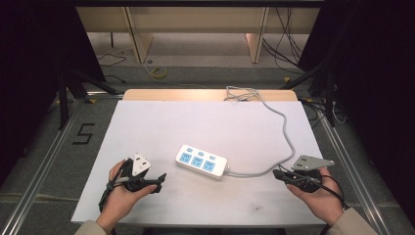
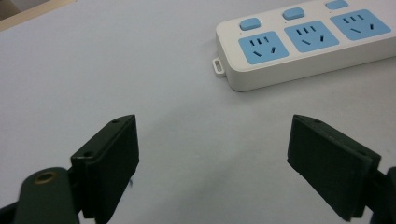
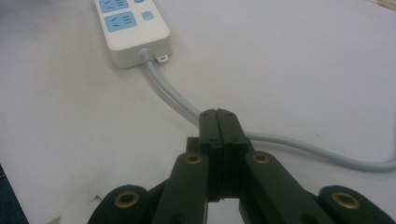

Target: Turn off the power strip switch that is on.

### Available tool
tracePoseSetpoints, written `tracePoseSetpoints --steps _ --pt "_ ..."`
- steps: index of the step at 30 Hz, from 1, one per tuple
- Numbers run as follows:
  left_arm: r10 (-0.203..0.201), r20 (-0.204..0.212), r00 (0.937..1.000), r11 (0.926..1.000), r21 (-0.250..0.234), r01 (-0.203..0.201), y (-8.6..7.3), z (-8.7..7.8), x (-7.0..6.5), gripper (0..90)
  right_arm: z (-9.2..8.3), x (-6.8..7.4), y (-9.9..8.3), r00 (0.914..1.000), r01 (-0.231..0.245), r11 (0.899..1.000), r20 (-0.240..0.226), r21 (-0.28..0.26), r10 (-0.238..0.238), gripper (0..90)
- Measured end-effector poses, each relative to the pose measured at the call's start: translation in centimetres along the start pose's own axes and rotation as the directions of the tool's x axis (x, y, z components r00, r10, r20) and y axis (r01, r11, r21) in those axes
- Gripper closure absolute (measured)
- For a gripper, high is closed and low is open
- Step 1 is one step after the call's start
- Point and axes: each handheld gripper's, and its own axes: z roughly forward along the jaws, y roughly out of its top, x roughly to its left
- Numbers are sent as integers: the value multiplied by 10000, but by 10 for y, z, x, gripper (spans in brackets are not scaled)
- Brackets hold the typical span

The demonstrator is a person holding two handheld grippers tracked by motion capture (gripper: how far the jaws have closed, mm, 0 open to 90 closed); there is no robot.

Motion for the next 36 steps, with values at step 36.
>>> tracePoseSetpoints --steps 36 --pt "60 103 9999 10000 23 -61 1 2 -2 162 26 9 40 9960 125 9991 -888 408 -88 900"
